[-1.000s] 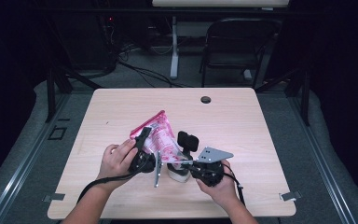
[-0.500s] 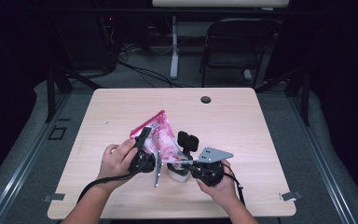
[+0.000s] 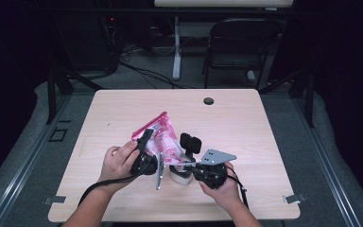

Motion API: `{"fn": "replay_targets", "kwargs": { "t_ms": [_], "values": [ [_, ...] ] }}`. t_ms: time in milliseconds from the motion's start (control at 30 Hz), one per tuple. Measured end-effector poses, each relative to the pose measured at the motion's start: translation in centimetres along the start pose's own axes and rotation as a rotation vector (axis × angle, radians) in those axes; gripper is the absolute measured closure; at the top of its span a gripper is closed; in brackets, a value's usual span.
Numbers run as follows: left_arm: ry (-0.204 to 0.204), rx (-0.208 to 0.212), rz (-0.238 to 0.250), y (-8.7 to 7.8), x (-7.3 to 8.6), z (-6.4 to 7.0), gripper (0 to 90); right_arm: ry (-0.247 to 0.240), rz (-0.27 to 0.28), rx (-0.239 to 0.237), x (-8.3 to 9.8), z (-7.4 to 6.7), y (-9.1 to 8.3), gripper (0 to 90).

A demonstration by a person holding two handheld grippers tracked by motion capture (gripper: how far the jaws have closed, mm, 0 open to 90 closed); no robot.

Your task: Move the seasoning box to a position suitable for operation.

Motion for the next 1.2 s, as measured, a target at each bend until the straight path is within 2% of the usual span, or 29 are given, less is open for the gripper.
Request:
{"fn": "replay_targets", "kwargs": {
  "t_ms": [1200],
  "values": [
    [-0.011,0.000,0.004,-0.07,0.00,-0.09,69.8,0.008,0.007,0.004,-0.02,0.08,0.03,89.9]
  ]
}}
Point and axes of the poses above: each handheld gripper's, and its own axes: y roughly forward along the jaws, x roughly out of its underside, z roughly to its right, the point moved 10 cm from there along y, roughly forward along the jaws, and after that the axes turned 11 degrees about y, right-handed, at the moved point
